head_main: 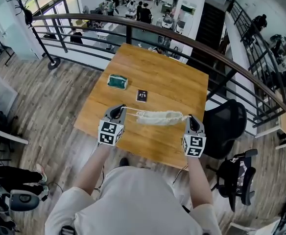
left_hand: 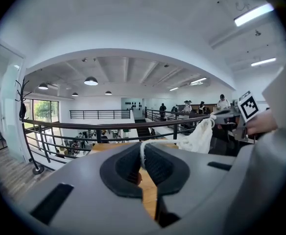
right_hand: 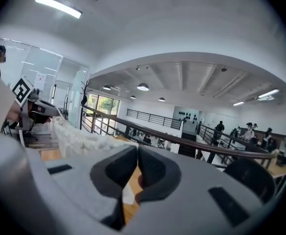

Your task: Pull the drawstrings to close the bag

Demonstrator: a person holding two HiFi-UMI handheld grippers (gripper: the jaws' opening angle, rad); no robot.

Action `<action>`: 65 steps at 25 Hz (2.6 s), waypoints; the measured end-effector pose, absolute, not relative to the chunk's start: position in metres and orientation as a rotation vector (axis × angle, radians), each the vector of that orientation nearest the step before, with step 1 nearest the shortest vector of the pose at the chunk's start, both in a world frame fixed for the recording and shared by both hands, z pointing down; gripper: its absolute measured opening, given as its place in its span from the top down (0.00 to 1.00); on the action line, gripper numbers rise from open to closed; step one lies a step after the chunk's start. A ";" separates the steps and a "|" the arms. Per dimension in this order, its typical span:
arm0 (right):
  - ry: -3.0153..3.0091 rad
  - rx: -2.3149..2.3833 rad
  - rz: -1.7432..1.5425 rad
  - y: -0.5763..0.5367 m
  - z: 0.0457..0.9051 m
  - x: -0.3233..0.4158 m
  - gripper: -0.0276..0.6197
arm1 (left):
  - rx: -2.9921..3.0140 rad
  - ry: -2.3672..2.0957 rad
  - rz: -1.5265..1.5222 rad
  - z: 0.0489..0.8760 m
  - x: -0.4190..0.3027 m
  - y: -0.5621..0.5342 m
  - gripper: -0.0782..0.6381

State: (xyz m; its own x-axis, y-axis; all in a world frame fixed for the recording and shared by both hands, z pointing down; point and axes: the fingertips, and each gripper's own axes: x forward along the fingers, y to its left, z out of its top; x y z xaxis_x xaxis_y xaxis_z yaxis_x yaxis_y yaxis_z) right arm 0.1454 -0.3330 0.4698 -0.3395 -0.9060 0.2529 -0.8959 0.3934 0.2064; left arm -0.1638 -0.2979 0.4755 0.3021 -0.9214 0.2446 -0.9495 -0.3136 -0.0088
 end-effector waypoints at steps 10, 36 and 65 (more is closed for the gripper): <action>-2.295 1.657 -0.056 -0.333 0.459 0.165 0.94 | 2.420 -1.760 0.261 0.456 -0.170 -0.296 0.90; -2.134 1.868 0.006 -0.345 0.478 0.236 0.95 | 2.300 -1.813 0.247 0.474 -0.197 -0.292 0.90; -1.970 1.997 0.015 -0.354 0.491 0.314 0.94 | 2.184 -1.887 0.241 0.483 -0.229 -0.305 0.90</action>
